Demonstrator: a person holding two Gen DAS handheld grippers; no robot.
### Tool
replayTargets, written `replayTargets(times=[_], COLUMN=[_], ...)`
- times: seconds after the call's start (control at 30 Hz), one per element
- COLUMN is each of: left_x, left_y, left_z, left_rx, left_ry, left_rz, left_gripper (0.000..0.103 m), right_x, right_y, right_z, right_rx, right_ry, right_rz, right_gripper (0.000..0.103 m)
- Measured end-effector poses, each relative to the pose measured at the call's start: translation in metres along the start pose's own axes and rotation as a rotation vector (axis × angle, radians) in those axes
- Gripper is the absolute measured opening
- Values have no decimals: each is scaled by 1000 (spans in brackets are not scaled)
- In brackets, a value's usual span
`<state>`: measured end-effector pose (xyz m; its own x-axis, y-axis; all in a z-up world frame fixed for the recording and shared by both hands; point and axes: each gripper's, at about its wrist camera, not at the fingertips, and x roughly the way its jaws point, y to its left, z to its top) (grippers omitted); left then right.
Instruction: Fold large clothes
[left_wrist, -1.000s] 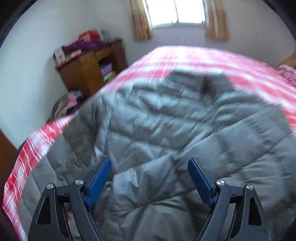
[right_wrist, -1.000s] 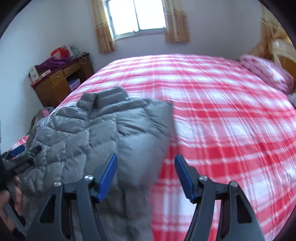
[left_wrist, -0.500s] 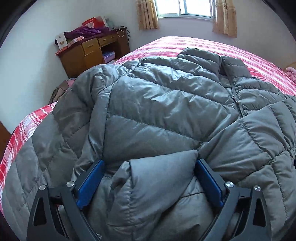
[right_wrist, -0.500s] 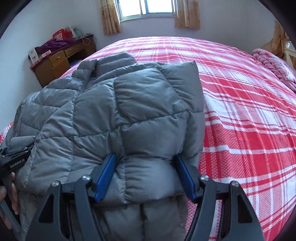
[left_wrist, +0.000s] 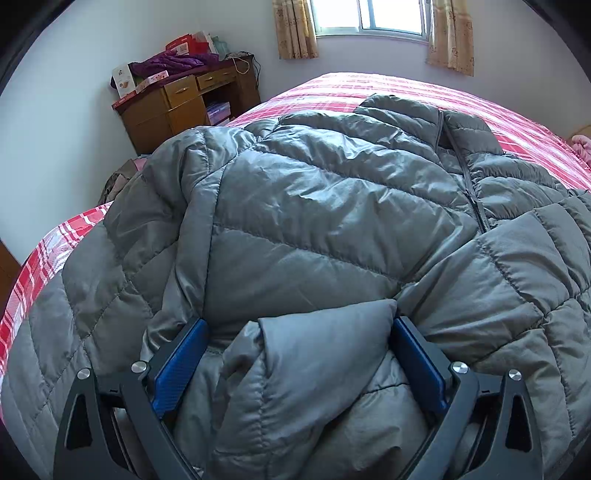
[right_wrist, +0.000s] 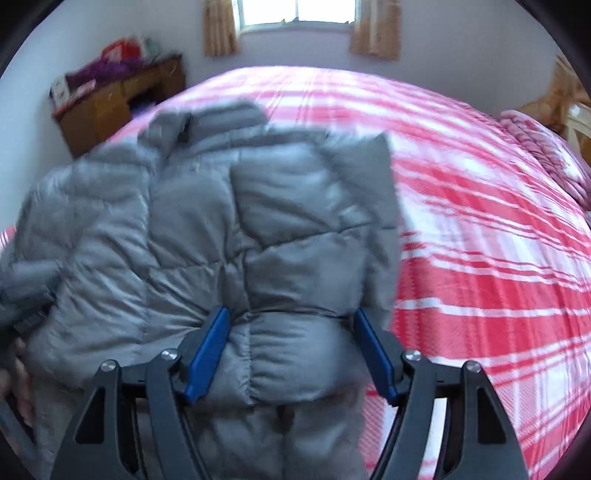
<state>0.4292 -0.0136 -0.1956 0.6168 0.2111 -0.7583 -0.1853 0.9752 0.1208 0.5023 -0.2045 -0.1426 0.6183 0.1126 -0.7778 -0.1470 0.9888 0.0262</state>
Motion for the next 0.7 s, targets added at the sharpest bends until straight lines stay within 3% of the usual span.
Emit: replayTargets(times=[0.13, 0.23, 0.37, 0.7], left_x=[0, 0, 0, -1], left_y=[0, 0, 0, 0], left_z=[0, 0, 0, -1], left_rx=[-4, -6, -6, -4], left_ry=[0, -1, -1, -3], left_rz=[-4, -6, -7, -5], left_gripper=[99, 99, 99, 99], right_x=[-27, -16, 18, 32], right_y=[27, 53, 59, 67], right_z=[8, 3, -15, -18], right_rx=[-44, -123, -129, -148], right_ry=[-71, -45, 16, 12], right_rz=[42, 72, 84, 49], right_gripper=[75, 75, 75, 80])
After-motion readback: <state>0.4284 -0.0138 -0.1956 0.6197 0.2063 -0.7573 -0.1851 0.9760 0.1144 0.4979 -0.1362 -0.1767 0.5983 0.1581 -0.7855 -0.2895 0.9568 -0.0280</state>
